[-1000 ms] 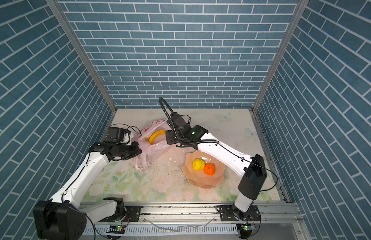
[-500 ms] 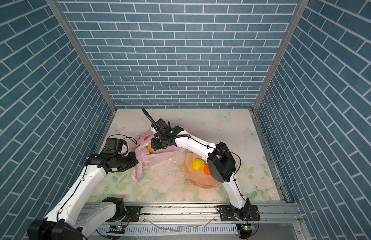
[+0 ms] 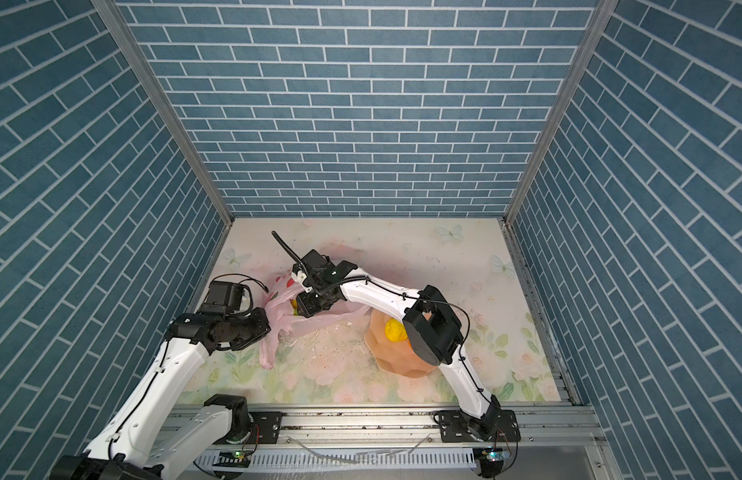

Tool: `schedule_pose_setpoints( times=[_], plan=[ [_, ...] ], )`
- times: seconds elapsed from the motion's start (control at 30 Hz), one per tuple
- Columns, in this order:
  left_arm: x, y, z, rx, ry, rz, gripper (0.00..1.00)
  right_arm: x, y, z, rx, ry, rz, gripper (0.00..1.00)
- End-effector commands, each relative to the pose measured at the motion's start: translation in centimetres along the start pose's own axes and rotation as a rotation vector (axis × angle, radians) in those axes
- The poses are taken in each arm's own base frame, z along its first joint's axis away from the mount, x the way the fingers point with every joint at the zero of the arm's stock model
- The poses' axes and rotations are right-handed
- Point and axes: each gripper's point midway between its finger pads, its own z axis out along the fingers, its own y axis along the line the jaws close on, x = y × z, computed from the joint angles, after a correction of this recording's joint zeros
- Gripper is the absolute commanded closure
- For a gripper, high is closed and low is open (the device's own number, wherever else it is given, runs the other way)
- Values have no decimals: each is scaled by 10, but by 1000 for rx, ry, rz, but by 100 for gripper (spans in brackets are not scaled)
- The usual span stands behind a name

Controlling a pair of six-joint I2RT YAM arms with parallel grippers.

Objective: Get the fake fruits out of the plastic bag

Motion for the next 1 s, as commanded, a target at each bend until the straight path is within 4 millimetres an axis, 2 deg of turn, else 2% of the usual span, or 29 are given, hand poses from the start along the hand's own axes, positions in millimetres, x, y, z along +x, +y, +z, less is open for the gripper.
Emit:
schedule_pose_setpoints(
  times=[0.0, 0.03, 0.07, 0.23, 0.37, 0.47, 0.63, 0.77, 0.97],
  plan=[
    [3, 7, 1, -24, 4, -21, 100, 22, 2, 5, -7, 78, -95, 55],
    [3, 7, 1, -24, 5, -21, 100, 23, 2, 5, -6, 83, -107, 55],
    [4, 7, 1, -25, 6, -21, 100, 33, -6, 19, 3, 121, -104, 55],
    [11, 13, -2, -49, 25, -19, 100, 48, -7, 33, 9, 185, -149, 55],
    [12, 15, -1, -55, 31, -15, 100, 60, -12, 39, 23, 237, -179, 56],
    [13, 16, 0, -58, 35, -17, 100, 60, -20, 38, 65, 236, -181, 57],
    [15, 15, 1, -46, 43, -21, 100, 36, -31, 30, 119, 154, -112, 56],
    [19, 15, 1, -36, 47, -28, 100, 14, -31, 18, 128, 70, -56, 54],
    [24, 16, 1, -24, 53, -43, 100, -5, -25, 15, 118, 10, 6, 43]
  ],
)
